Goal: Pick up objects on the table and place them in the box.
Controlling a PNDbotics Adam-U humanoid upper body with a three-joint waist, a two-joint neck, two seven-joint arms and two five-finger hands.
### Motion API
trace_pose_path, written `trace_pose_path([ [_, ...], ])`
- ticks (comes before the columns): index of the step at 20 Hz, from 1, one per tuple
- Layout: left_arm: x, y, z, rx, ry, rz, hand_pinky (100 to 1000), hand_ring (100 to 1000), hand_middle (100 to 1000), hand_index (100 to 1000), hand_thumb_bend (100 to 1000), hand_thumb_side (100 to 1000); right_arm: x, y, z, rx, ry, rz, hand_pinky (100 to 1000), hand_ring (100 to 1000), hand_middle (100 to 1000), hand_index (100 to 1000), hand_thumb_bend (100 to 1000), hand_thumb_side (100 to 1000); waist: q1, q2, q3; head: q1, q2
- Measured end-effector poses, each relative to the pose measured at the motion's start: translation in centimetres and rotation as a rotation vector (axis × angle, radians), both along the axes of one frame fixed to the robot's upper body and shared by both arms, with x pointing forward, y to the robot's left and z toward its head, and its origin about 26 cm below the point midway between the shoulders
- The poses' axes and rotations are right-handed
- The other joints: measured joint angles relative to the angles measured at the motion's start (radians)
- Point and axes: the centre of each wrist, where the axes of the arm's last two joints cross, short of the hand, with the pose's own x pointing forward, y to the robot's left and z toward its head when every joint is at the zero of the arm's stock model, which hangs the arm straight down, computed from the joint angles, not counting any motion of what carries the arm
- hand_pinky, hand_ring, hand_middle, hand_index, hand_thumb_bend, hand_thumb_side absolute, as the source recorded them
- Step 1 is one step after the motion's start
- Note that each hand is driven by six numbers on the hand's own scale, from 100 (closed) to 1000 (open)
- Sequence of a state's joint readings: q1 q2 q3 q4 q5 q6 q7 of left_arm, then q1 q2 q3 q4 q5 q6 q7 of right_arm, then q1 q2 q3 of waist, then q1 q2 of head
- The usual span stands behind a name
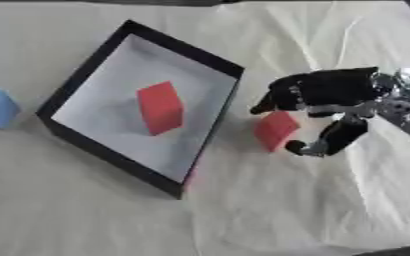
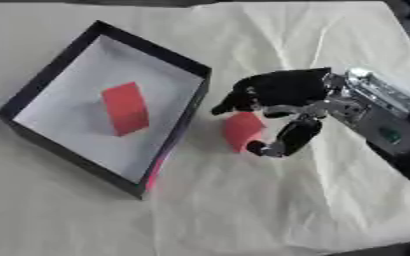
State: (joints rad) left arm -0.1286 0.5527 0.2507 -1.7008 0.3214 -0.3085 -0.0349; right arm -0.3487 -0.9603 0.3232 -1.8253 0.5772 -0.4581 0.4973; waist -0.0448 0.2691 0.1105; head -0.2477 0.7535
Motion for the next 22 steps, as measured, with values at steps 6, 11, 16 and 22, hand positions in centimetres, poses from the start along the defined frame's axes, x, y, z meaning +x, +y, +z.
trace_pose_path([
  [6,0.0,0.0,0.0,0.0,-0.001,-0.001,864,911,798,749,100,688,0.5,-0.5,-0.7,-0.029,0.0,-0.012,956,892,838,998,262,346,0.001,0.004,0.001,0.005,-0.007],
  [11,0.0,-0.1,-0.2,-0.008,0.0,-0.003,865,912,799,748,100,690,1.0,-0.9,-1.4,-0.04,-0.005,-0.035,943,878,807,968,247,327,0.006,0.01,0.006,0.009,-0.012],
  [16,0.0,-0.1,-0.3,-0.007,0.003,-0.003,865,914,799,748,100,693,1.4,-1.2,-1.9,-0.037,-0.004,-0.059,926,850,740,918,183,286,0.007,0.013,0.006,0.01,-0.018],
  [22,0.0,-0.2,-0.5,-0.013,0.009,-0.005,866,916,797,747,100,694,1.7,-1.0,-2.2,-0.007,0.008,-0.081,903,817,643,830,156,279,0.007,0.014,0.006,0.013,-0.019],
])
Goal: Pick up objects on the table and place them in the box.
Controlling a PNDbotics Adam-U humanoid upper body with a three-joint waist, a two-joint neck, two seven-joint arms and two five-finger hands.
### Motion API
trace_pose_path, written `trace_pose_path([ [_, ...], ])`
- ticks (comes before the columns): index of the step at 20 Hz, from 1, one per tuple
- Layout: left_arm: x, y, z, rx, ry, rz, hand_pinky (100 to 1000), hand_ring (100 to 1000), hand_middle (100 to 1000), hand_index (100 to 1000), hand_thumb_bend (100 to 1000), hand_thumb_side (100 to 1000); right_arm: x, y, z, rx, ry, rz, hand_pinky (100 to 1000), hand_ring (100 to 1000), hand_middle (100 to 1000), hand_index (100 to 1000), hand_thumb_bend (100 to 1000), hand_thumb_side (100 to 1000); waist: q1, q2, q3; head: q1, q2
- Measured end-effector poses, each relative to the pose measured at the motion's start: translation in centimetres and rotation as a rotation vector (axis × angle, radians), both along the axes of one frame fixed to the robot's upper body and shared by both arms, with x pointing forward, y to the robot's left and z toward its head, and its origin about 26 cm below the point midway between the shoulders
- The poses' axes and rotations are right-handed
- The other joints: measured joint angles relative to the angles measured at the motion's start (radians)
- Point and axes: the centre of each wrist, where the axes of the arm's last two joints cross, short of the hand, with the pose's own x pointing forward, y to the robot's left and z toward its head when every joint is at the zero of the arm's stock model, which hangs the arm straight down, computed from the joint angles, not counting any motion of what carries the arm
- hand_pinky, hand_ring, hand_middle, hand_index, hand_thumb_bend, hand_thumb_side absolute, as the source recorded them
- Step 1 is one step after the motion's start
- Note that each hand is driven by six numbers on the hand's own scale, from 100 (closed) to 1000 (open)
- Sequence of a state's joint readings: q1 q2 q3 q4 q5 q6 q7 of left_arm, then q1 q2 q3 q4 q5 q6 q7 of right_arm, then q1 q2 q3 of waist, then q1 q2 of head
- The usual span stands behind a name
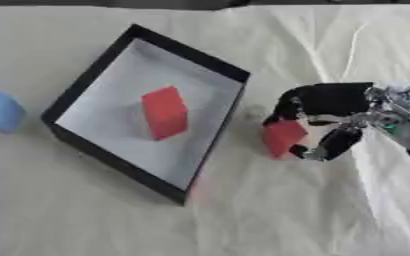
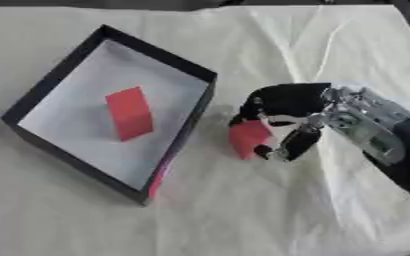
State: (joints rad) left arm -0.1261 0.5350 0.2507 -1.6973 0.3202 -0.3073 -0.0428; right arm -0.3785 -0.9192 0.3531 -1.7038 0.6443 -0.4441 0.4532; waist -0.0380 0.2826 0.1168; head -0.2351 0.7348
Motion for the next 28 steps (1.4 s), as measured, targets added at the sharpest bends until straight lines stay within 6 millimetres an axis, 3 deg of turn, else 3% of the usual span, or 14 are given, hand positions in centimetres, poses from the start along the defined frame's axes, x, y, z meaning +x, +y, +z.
trace_pose_path([
  [7,0.0,0.0,-0.2,-0.004,0.006,0.0,868,917,798,746,100,696,0.4,0.1,-0.1,0.009,-0.004,-0.015,886,757,580,776,204,303,0.0,0.001,0.001,0.001,-0.001],
  [17,-0.1,-0.1,-0.4,-0.005,0.011,0.0,869,918,799,747,100,688,-0.4,0.3,0.1,0.082,-0.01,-0.011,860,640,489,690,100,340,0.0,0.001,0.0,0.006,-0.003],
  [20,-0.1,-0.1,-0.4,-0.005,0.012,0.0,869,918,799,747,100,683,-1.5,0.9,2.6,0.137,-0.059,0.024,859,605,480,681,100,322,0.0,0.001,-0.001,0.012,-0.002],
  [24,-0.1,0.0,-0.5,-0.005,0.014,0.0,869,918,798,748,100,675,-2.8,2.1,7.8,0.246,-0.158,0.096,862,589,471,675,100,290,0.0,-0.001,-0.001,0.018,0.003],
  [28,-0.2,0.0,-0.5,-0.006,0.013,-0.003,869,917,798,748,100,669,-3.3,3.1,12.3,0.329,-0.227,0.171,861,586,468,670,100,294,0.0,-0.023,0.009,0.019,0.019],
])
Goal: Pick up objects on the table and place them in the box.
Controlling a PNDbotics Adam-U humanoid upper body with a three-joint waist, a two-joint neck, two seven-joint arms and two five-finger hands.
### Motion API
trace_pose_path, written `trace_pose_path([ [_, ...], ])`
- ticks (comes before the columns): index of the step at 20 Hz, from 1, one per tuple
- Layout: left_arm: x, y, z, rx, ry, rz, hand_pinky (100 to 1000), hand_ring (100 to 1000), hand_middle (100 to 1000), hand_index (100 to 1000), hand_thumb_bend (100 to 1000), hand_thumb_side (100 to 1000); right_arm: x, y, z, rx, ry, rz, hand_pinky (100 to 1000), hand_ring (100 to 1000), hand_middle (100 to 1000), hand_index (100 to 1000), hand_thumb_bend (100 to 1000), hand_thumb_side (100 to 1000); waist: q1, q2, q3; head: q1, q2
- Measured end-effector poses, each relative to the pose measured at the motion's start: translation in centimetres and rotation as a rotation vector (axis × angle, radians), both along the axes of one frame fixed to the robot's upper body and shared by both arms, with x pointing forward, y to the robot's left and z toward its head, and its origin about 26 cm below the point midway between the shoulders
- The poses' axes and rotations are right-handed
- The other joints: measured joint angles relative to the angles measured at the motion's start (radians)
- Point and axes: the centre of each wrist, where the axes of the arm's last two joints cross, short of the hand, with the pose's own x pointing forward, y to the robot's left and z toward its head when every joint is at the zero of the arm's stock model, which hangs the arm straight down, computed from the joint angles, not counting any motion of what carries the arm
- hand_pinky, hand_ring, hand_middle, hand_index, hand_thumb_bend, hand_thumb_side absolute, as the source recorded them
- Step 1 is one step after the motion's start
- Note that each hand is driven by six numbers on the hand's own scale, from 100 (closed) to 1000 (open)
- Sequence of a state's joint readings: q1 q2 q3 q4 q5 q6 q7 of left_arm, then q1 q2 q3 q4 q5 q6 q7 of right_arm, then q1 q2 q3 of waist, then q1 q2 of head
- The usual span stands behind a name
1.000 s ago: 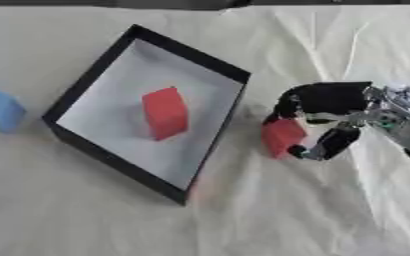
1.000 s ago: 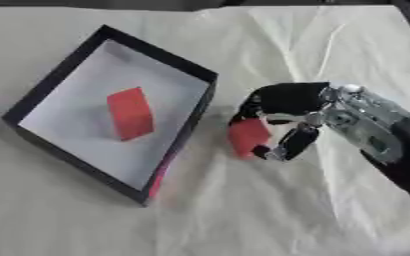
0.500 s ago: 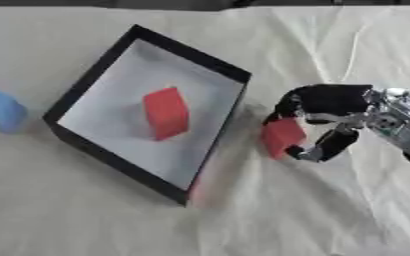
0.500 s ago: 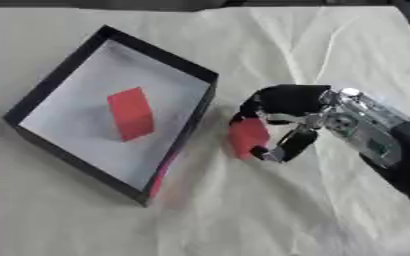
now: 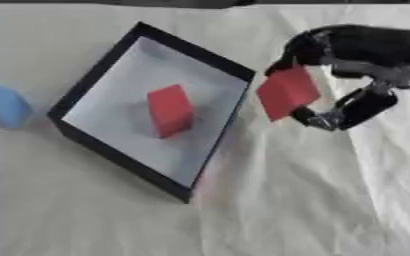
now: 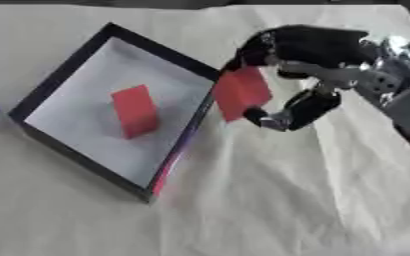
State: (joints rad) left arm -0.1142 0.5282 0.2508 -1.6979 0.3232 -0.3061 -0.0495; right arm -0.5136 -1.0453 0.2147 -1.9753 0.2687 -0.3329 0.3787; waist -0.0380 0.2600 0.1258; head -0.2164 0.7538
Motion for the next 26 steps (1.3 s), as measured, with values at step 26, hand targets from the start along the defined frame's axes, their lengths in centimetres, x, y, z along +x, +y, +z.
trace_pose_path([
  [26,-0.2,0.3,0.3,-0.048,-0.021,0.032,875,936,824,769,100,662,14.5,6.5,0.1,-0.029,0.044,-0.051,839,623,484,668,188,474,-0.008,-0.026,0.108,-0.065,0.017],
])
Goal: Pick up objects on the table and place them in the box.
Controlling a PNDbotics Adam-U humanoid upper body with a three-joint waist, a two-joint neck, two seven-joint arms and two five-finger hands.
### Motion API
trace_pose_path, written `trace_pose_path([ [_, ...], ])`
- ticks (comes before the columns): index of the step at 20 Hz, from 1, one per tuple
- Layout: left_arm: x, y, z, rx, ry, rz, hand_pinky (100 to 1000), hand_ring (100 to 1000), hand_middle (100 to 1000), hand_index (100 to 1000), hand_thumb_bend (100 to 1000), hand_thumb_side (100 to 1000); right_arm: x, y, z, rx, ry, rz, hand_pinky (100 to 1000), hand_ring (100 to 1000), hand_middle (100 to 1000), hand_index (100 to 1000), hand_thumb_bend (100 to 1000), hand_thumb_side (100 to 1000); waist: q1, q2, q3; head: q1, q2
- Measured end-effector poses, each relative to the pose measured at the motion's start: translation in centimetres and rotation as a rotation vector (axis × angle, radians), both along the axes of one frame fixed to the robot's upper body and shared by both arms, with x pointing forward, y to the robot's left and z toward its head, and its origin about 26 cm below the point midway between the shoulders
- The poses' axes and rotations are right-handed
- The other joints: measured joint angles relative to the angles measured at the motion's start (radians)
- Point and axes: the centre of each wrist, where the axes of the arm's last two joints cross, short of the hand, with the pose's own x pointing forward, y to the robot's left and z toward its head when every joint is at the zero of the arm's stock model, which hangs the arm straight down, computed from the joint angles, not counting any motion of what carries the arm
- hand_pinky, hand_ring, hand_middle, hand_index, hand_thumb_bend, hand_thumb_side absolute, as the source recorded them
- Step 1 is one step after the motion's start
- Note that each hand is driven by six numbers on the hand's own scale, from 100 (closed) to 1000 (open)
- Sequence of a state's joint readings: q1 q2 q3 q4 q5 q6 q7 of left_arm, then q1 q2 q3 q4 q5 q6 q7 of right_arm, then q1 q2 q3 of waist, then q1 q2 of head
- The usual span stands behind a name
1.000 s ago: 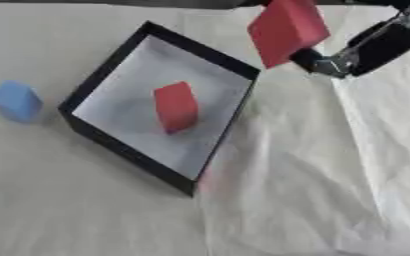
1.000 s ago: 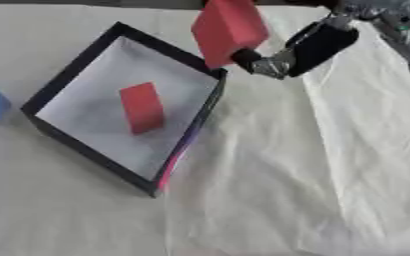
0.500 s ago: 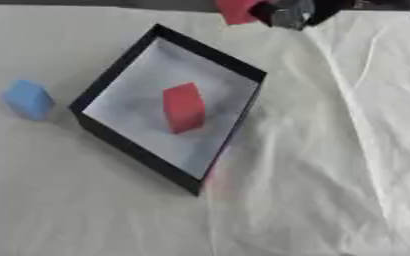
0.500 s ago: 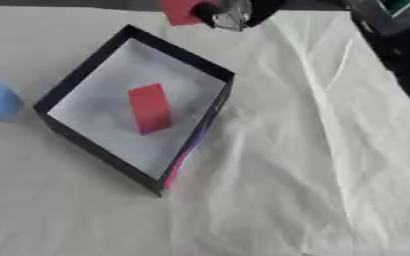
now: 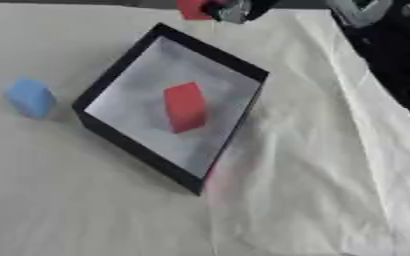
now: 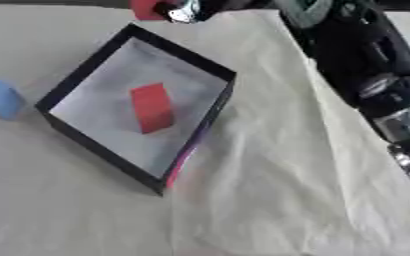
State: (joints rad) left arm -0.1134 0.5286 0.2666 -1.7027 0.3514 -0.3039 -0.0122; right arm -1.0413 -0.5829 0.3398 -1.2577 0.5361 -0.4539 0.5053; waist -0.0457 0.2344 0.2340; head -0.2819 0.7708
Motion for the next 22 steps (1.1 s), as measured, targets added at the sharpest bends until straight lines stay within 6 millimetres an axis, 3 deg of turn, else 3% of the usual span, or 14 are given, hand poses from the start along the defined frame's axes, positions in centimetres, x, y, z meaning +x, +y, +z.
trace_pose_path([
  [6,-0.3,0.5,0.2,-0.011,-0.018,0.048,877,938,823,767,100,660,1.5,0.5,-3.5,-0.191,-0.022,0.012,830,660,501,671,276,615,-0.011,0.0,0.002,-0.011,0.0],
  [9,-0.4,0.6,0.4,-0.005,-0.021,0.055,878,939,823,767,100,661,1.7,0.5,-4.5,-0.267,-0.039,0.04,829,666,503,672,291,631,-0.015,0.0,-0.004,-0.011,0.0],
  [10,-0.4,0.6,0.4,-0.001,-0.021,0.056,878,939,823,767,100,661,1.7,0.5,-4.7,-0.284,-0.042,0.047,828,668,504,673,381,613,-0.016,0.0,-0.005,-0.011,0.0],
  [11,-0.4,0.6,0.4,0.001,-0.022,0.056,878,939,823,768,100,661,1.7,0.5,-5.0,-0.299,-0.044,0.053,828,669,505,673,302,645,-0.017,0.0,-0.007,-0.011,0.0],
  [14,-0.4,0.6,0.5,0.002,-0.021,0.056,879,940,824,768,100,661,1.7,0.6,-5.2,-0.329,-0.057,0.067,828,678,511,677,316,658,-0.018,0.0,-0.008,-0.011,0.0],
  [18,-0.4,0.6,0.5,0.006,-0.02,0.057,879,940,824,768,100,662,1.7,0.5,-5.8,-0.368,-0.055,0.079,849,792,678,821,309,617,-0.018,0.0,-0.009,-0.01,0.0],
  [19,-0.4,0.6,0.5,0.006,-0.02,0.056,879,940,823,768,100,663,1.8,0.5,-5.9,-0.38,-0.051,0.084,871,852,792,927,336,556,-0.018,0.0,-0.009,-0.009,0.0],
  [22,-0.4,0.6,0.5,0.007,-0.02,0.055,879,940,823,768,100,663,1.8,0.3,-6.3,-0.398,-0.033,0.092,905,883,849,983,360,440,-0.018,0.0,-0.01,-0.007,0.0],
])
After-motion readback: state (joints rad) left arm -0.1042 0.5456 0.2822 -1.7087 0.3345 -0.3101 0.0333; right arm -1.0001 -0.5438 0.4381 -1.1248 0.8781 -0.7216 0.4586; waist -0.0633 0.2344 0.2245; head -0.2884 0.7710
